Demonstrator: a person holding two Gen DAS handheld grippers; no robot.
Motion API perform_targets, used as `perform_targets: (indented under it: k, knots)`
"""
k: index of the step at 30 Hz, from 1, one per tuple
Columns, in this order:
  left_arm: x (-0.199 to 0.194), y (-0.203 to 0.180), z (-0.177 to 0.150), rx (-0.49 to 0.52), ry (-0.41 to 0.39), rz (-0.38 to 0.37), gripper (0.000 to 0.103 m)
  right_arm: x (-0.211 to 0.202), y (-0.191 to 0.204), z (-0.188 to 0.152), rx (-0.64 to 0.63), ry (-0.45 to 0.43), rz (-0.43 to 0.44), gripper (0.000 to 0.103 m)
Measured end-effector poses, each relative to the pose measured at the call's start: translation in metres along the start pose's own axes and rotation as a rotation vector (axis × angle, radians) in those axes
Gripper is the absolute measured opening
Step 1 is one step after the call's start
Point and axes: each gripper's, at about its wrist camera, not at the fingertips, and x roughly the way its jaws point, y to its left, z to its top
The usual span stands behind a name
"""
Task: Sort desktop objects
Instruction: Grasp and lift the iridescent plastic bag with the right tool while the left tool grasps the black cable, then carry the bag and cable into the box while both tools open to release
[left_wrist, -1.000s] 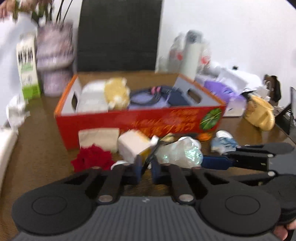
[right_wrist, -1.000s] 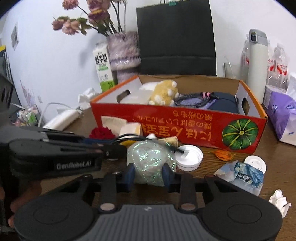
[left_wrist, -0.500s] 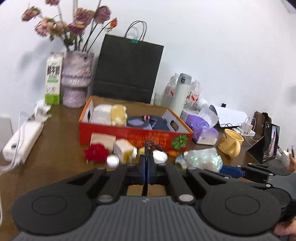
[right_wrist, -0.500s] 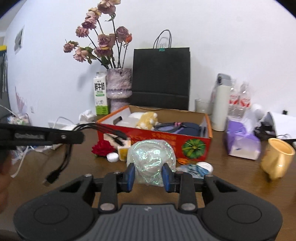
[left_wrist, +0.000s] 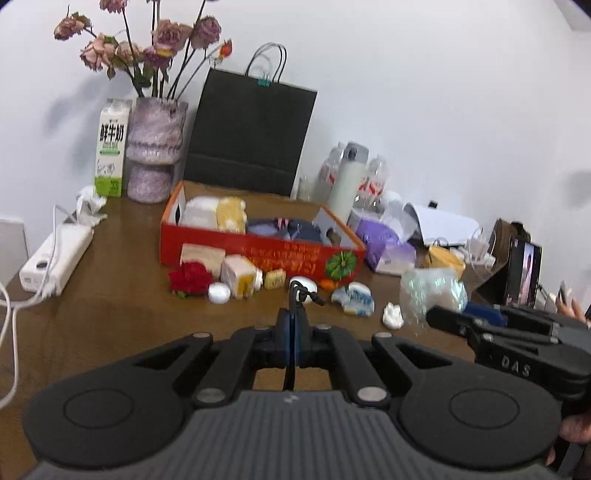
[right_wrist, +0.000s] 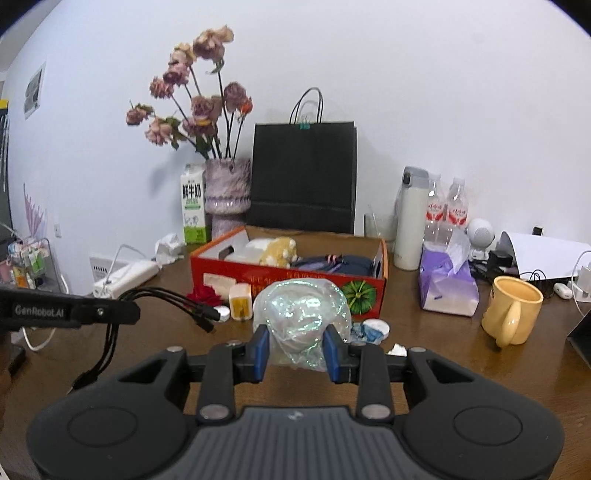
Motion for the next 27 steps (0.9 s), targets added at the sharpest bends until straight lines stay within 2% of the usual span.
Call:
perform_targets:
  k: [5, 9, 13, 17, 18, 20, 22, 23, 25, 27]
  knots:
    - [0.009, 0.011, 0.045, -0.039, -0.024, -0.023, 0.003, 0.01, -0.004, 0.026, -0.007, -0.038, 0.018, 0.029]
    - [0.039, 0.015, 0.101, -0.055, -0.057, -0.017, 0.003, 0.04, -0.017, 0.061, -0.002, -0.067, 0.029, 0.029]
    - [0.095, 0.021, 0.163, -0.112, -0.051, -0.051, 0.003, 0.104, -0.04, 0.106, 0.023, -0.043, 0.05, 0.03]
    - [0.174, 0.039, 0.204, -0.228, 0.012, -0.061, 0.003, 0.188, -0.067, 0.138, 0.102, 0.047, 0.061, 0.03]
    - [0.196, 0.044, 0.207, -0.241, 0.033, -0.065, 0.003, 0.21, -0.072, 0.144, 0.125, 0.081, 0.054, 0.03]
    - [0.249, 0.061, 0.203, -0.292, 0.072, -0.001, 0.003, 0.251, -0.078, 0.149, 0.143, 0.138, 0.05, 0.03]
    - [0.303, 0.081, 0.188, -0.324, 0.12, 0.044, 0.003, 0.293, -0.081, 0.151, 0.159, 0.203, 0.05, 0.03]
    - [0.327, 0.091, 0.178, -0.358, 0.163, 0.041, 0.003, 0.309, -0.081, 0.149, 0.161, 0.224, 0.032, 0.03]
    - [0.354, 0.101, 0.166, -0.385, 0.248, 0.036, 0.004, 0.343, -0.077, 0.146, 0.117, 0.27, 0.012, 0.03]
    - [0.364, 0.099, 0.159, -0.325, 0.274, 0.05, 0.012, 0.371, -0.076, 0.143, 0.126, 0.313, 0.03, 0.03]
